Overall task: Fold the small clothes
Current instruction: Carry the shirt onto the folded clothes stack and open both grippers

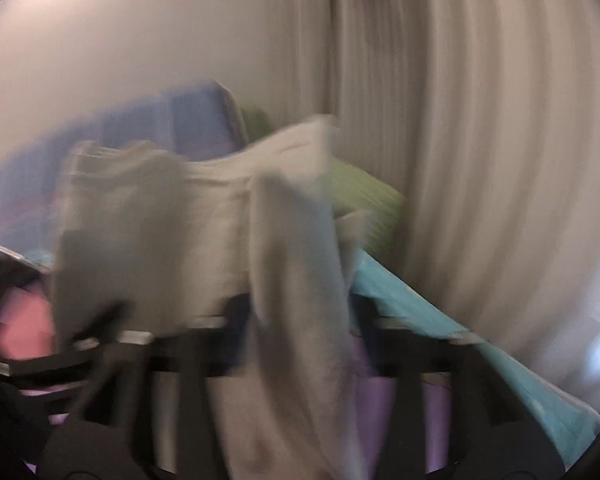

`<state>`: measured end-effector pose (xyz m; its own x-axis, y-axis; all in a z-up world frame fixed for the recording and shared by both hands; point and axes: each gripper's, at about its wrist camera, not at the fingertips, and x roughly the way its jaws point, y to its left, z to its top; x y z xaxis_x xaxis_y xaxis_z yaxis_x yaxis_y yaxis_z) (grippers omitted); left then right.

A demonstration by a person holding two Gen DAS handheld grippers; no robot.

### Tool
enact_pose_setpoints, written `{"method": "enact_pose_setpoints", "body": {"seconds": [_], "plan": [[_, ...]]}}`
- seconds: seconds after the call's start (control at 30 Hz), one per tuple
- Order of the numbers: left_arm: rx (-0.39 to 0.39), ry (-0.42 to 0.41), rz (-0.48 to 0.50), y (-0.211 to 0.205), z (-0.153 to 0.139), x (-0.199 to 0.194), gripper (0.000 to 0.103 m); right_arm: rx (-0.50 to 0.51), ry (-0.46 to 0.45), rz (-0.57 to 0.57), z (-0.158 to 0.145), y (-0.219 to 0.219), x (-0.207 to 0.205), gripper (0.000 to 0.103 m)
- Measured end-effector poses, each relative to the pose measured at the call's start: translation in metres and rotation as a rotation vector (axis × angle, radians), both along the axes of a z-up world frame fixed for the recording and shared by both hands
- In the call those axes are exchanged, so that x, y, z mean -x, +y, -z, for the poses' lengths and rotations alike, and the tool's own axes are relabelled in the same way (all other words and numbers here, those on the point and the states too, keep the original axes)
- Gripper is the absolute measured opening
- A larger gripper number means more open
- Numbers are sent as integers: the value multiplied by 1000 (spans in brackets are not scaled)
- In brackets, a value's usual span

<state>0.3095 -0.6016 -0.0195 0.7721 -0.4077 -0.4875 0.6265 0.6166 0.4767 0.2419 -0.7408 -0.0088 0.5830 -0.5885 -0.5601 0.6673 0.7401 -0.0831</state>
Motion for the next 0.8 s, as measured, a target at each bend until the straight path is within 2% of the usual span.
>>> {"method": "enact_pose_setpoints", "body": {"seconds": [0.03, 0.1, 0.13, 0.17, 0.2, 0.27, 0.33, 0.53, 0.6, 0.63, 0.7, 0.73, 0.8], "plan": [[-7, 33, 17, 3, 9, -2, 77, -31, 94, 32, 26, -9, -8, 58], [-37, 111, 43, 9, 35, -3, 78, -113, 180, 36, 61, -18, -11, 55], [-84, 131, 53, 10, 51, -3, 78, -158, 229, 37, 84, -23, -11, 54], [-143, 135, 55, 11, 69, -3, 78, -179, 251, 44, 107, -26, -7, 54], [-168, 146, 72, 13, 85, 0, 78, -169, 224, 51, 117, -23, 1, 56], [-120, 142, 56, 19, 101, 3, 78, -194, 189, 61, 121, -26, 8, 56], [-86, 176, 39, 25, 103, -1, 77, -213, 180, 61, 125, -30, 7, 56], [-111, 157, 12, 21, 104, 8, 77, -142, 236, 94, 127, -12, -2, 59], [-94, 152, -2, 23, 98, 14, 81, -109, 262, 124, 128, -9, -1, 63], [-77, 145, -5, 29, 94, 20, 84, -98, 270, 135, 125, -7, 6, 65], [1, 134, 6, 51, 81, 40, 96, -75, 287, 163, 125, -7, 6, 70], [39, 135, 18, 61, 77, 48, 97, -67, 293, 175, 125, -7, 6, 73], [126, 165, 51, 90, 64, 70, 99, -56, 292, 181, 124, -7, 8, 74]]}}
